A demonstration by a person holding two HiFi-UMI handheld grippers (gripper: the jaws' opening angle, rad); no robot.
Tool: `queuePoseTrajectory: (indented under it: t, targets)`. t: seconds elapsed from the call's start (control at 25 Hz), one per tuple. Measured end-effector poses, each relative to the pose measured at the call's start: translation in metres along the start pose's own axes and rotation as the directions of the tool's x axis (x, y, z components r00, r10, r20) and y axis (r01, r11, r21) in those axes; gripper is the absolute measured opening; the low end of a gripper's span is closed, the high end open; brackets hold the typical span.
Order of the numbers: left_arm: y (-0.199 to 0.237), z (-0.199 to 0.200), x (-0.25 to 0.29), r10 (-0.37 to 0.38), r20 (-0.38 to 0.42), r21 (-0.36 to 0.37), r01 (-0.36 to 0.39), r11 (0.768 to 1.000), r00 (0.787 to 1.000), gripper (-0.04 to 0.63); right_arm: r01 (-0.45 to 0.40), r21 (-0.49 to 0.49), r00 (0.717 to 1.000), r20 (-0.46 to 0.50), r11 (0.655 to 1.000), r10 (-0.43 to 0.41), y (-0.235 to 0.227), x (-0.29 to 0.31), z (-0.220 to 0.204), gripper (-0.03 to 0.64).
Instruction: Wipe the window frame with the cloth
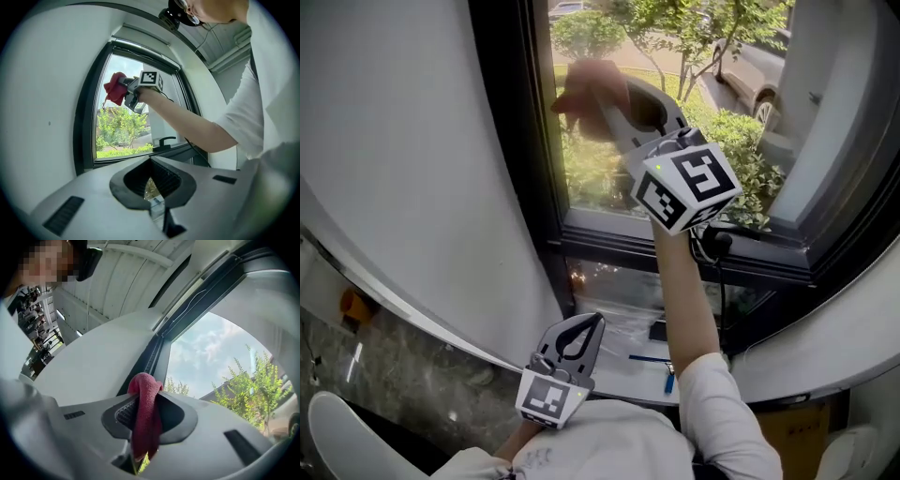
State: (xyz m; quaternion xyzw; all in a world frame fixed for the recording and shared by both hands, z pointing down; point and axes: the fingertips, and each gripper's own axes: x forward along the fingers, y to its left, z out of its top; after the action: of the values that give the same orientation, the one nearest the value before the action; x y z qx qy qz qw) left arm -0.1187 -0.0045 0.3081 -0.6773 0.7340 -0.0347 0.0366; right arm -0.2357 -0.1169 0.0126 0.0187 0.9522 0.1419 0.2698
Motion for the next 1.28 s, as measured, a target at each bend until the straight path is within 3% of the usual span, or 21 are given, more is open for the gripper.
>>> queuePoseTrajectory:
  t: [0.48,0.68,0.84,1.28]
  targets:
    - [0.024,-0.002,-0.009,0.037,0.021,-0.045,-0.036,0.998,0.999,0.009,-0.043,0.070,0.997,0.069,0.997,0.038,-0.008,0.084,0.004,0.083]
    - [0.033,-0.008,-0.011,0.040,0.009,-0.053,-0.040,0.998,0.999,0.009,-0.064,0.074,0.992,0.114,0.995,0.055,0.000,0.088,0.013,0.081]
    - [0.037,-0.011,-0.007,0.032,0.004,-0.056,-0.031,0.998,0.999,0.009,-0.052,0.028,0.994,0.093,0.998,0.049,0.004,0.094,0.006,0.081]
    - [0.041,-0.019,-0.005,0.018,-0.016,-0.070,-0.019,0.997,1.000,0.009,-0.045,0.052,0.992,0.117,0.998,0.038,0.004,0.091,0.008,0.081]
